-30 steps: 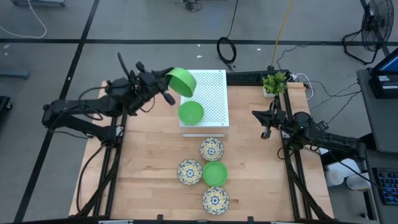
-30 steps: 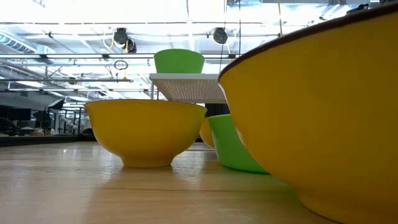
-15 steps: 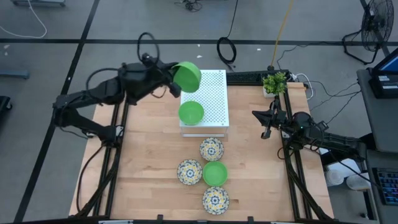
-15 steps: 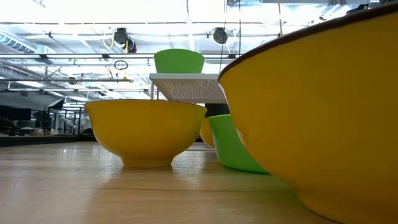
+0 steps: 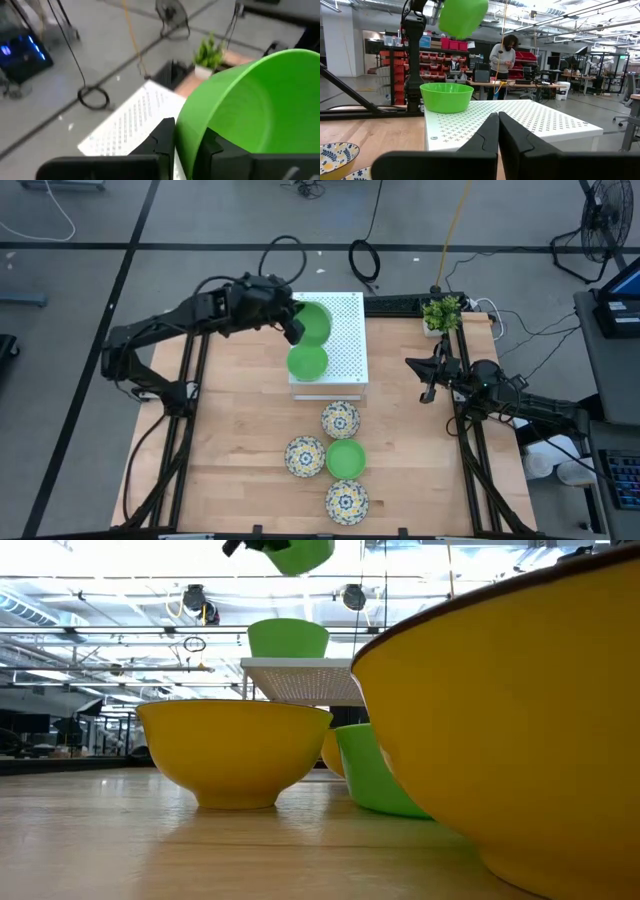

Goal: Pick & Place Mini bowls
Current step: Stack the bottom green bowl on the shelf

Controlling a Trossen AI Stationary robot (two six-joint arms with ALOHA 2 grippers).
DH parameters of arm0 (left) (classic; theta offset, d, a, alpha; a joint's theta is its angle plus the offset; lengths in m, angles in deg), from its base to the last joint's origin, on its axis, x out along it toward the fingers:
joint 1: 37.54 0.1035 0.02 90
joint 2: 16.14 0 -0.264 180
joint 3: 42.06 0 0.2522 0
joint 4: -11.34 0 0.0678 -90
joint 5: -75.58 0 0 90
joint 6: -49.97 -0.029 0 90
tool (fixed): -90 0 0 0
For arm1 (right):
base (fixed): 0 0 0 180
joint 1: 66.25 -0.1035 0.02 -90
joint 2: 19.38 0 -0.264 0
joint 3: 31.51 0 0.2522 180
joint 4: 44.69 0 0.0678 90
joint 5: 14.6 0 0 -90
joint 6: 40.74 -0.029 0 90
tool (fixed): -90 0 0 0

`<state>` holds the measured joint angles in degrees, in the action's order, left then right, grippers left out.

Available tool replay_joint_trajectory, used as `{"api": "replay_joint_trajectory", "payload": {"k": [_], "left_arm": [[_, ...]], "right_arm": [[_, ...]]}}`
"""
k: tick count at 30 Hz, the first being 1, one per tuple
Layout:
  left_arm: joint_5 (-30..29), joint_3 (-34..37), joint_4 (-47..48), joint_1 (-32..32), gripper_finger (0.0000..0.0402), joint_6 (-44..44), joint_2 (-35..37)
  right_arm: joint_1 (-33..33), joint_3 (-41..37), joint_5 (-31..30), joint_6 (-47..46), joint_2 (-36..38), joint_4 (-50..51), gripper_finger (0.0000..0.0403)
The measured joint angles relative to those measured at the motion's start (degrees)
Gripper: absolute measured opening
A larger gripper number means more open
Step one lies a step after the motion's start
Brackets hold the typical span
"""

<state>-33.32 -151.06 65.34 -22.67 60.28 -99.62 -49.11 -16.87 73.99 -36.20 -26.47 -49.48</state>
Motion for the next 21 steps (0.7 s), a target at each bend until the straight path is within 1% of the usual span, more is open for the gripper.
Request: {"api": "replay_joint_trajectory", "payload": {"k": [8,10,13,15,21], "left_arm": [[1.57,-0.02,10.97,2.93,0.0035,4.33,0.08],[5.17,-0.02,11.84,4.41,0.0035,5.07,0.08],[14.28,-0.02,11.66,7.40,0.0035,5.27,0.08],[18.97,-0.02,11.53,9.27,0.0035,5.70,0.08],[26.70,-0.02,13.70,14.23,0.0035,6.62,0.08]], "right_arm": [[0.01,-0.02,-0.01,0.00,0.01,0.00,0.0000],[0.02,0.00,-0.02,0.00,0.02,0.00,0.0000],[0.01,-0.01,-0.01,0.00,0.01,0.00,0.0000],[0.02,-0.01,-0.01,0.00,0.02,0.00,0.0000],[0.00,-0.02,-0.02,0.00,0.02,0.00,0.0000]]}}
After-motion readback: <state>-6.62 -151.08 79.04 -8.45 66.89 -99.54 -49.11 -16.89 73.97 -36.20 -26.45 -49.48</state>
